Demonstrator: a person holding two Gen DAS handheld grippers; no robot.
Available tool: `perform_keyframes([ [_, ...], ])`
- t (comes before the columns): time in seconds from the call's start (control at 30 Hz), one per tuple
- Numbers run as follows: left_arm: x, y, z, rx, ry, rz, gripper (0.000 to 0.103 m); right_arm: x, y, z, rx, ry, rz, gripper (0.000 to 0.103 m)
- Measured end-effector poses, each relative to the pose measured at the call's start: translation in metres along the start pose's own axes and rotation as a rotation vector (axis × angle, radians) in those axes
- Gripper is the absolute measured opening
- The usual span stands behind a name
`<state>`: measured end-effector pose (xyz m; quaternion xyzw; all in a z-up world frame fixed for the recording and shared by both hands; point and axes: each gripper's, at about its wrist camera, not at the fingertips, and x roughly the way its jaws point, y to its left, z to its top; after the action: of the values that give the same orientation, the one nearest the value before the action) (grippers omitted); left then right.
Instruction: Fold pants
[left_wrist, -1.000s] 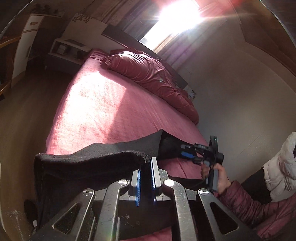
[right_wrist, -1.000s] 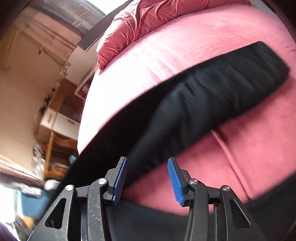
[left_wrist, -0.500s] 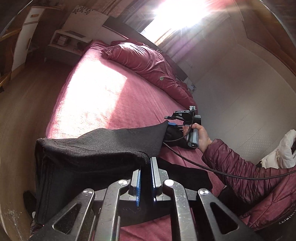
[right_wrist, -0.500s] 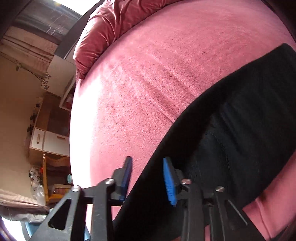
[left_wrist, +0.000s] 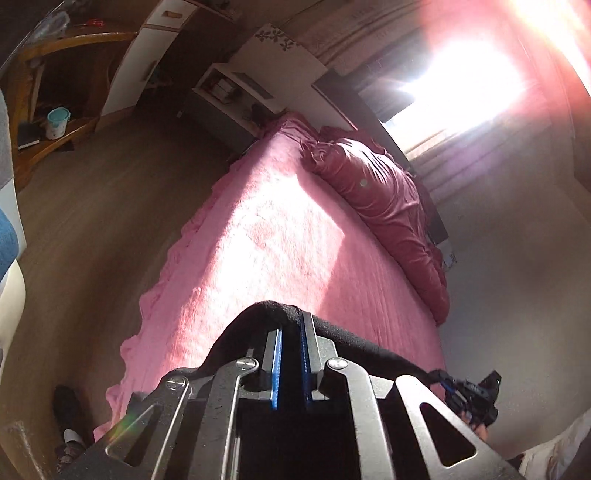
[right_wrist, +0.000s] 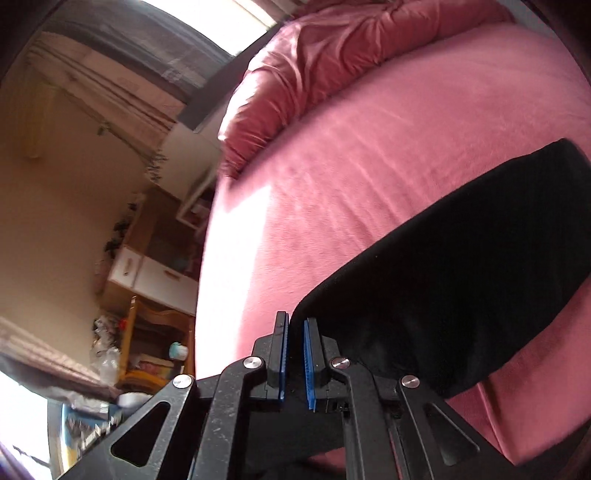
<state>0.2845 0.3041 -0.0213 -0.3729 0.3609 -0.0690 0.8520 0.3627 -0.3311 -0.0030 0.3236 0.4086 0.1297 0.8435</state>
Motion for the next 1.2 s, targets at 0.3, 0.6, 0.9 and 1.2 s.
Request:
perform_keyframes([
  [0.3,-0.049,-0.003,-0.052,0.075,0.002,-0.027,0.008,-0.08,-0.039,-0.121,-0.053,0.05,0.02,0.008],
  [0.6,-0.074,0.065,-0.142,-0.042,0.091,0.048,0.008,-0.074,-0.086,-0.214,-0.011,0.181,-0.074,0.007],
  [0.9,-0.063,0.123,-0.201,-0.24,0.189,0.13,0.02,-0.046,-0.122,-0.246,0.003,0.241,-0.188,0.006],
  [1.2,-0.09,0.141,-0.218,-0.472,0.163,0.035,0.036,-0.029,-0.122,-0.247,0.01,0.25,-0.204,0.008],
])
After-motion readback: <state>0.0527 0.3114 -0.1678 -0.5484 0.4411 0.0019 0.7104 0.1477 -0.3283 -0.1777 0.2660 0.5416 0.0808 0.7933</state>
